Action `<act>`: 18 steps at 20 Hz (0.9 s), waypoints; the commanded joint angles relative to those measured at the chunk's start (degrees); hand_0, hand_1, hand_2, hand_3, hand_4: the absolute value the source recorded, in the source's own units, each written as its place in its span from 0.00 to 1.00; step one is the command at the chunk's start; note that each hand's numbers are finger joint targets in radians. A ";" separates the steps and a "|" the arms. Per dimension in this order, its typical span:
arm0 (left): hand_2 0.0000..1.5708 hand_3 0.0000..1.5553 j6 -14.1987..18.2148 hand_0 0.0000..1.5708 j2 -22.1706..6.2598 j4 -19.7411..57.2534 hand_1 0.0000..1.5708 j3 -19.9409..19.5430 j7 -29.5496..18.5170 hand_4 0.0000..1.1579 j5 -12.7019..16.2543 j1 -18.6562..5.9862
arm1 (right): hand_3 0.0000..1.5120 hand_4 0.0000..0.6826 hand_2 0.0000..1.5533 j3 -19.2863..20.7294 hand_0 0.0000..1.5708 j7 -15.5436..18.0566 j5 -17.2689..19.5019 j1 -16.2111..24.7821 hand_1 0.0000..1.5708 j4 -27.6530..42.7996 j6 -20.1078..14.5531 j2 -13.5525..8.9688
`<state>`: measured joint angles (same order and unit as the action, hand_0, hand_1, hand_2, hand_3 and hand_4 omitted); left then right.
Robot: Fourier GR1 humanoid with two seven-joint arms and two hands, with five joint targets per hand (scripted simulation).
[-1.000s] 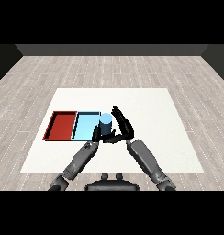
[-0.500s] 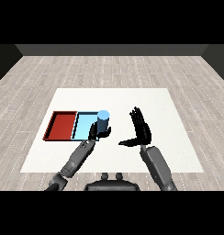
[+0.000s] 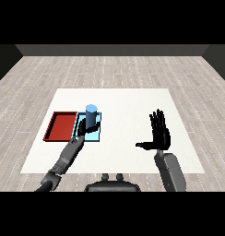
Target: Pick the blue can and put it in the blue box
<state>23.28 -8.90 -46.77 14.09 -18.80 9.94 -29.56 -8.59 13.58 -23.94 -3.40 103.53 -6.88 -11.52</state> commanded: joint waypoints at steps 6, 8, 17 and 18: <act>1.00 0.98 -1.71 1.00 -5.96 15.86 1.00 -7.21 6.29 0.92 -0.25 -7.04 | 0.00 0.00 0.00 2.90 0.00 -0.15 0.92 -3.11 0.00 -5.34 -0.56 1.34; 1.00 0.96 -4.28 1.00 -7.38 24.57 1.00 -8.47 4.63 0.92 -0.60 -10.36 | 0.00 0.00 0.00 2.66 0.00 2.78 1.76 -1.18 0.00 -6.99 0.14 1.89; 0.94 0.83 -1.12 0.99 -5.17 39.89 0.99 -6.06 12.34 0.83 -6.60 -17.11 | 0.00 0.00 0.00 5.82 0.00 1.84 -0.07 -2.43 0.00 -11.36 2.20 0.96; 0.93 0.76 1.58 1.00 -3.32 41.23 1.00 -5.26 15.80 0.81 -7.63 -19.85 | 0.00 0.00 0.00 4.56 0.00 2.48 0.61 -2.23 0.00 -12.10 1.50 2.54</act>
<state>23.23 -13.83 -11.27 7.74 -7.35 4.64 -45.29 -4.31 15.50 -23.32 -5.32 94.01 -5.82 -9.66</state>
